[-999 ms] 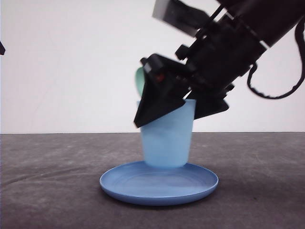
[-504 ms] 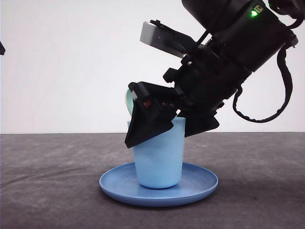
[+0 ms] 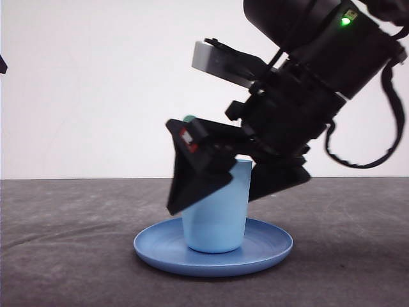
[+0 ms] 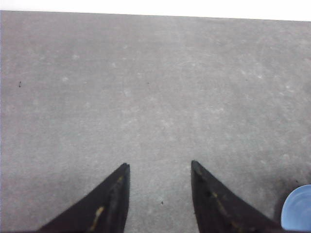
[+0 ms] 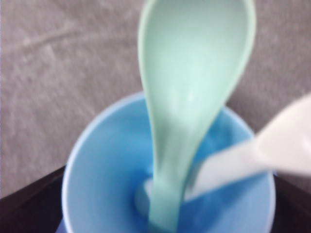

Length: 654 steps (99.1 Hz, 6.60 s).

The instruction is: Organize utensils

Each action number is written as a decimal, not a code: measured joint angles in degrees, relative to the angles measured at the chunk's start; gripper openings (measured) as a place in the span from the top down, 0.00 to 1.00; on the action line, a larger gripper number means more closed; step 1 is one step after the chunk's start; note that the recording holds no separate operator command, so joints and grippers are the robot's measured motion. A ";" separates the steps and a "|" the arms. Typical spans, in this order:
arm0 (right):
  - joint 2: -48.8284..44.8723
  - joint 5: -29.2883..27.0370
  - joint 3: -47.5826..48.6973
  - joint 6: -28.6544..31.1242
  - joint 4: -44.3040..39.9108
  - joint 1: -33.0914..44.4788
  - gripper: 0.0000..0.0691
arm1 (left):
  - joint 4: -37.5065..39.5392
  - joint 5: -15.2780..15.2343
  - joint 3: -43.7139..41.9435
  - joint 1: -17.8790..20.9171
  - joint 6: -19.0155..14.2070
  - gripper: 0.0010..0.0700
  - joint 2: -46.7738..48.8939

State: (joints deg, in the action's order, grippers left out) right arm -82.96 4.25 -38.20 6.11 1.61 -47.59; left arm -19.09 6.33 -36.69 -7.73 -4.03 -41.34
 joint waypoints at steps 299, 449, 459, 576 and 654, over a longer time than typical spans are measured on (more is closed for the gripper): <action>33.97 -2.58 -1.95 0.37 -43.58 38.01 0.99 | 1.42 -3.82 19.10 6.97 1.62 1.00 28.44; 33.97 -2.60 -1.95 0.37 -35.04 38.01 0.99 | 8.63 -5.07 34.86 6.69 2.97 1.00 41.05; 34.14 -2.80 -1.95 0.37 -33.40 38.05 0.99 | 8.63 -5.07 34.86 6.69 2.99 1.00 41.05; 82.71 -1.53 37.03 -3.28 -12.07 42.93 0.99 | 8.63 -5.07 34.86 6.69 2.99 1.00 41.05; 82.71 -2.58 37.22 -3.28 -11.21 42.95 0.99 | 8.63 -5.07 34.86 6.69 2.97 1.00 41.05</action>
State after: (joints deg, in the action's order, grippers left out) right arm -0.25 1.67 -0.97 2.83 -9.61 -4.64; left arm -10.46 1.26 -1.83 -1.04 -1.06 -0.30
